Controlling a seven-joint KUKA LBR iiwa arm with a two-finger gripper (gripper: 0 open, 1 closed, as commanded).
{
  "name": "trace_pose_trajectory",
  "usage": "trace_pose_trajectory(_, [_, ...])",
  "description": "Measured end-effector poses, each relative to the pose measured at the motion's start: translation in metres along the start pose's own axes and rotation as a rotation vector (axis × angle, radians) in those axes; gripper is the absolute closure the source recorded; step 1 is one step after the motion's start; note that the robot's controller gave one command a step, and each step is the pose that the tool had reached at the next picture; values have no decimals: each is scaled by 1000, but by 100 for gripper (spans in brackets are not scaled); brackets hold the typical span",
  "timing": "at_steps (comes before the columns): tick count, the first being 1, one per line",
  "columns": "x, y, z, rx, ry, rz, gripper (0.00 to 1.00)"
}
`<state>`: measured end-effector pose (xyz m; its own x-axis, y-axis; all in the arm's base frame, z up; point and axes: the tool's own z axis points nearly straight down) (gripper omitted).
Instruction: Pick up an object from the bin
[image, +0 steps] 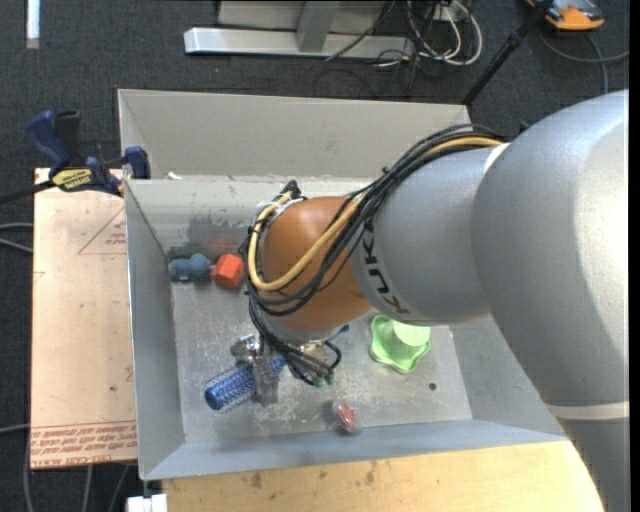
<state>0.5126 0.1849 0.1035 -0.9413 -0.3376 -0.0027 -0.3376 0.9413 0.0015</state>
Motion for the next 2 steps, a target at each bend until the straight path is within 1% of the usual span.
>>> trace_pose_trajectory(1, [0,0,-22,0,0,2,100])
trace_pose_trajectory(2, [0,0,-22,0,2,4,100])
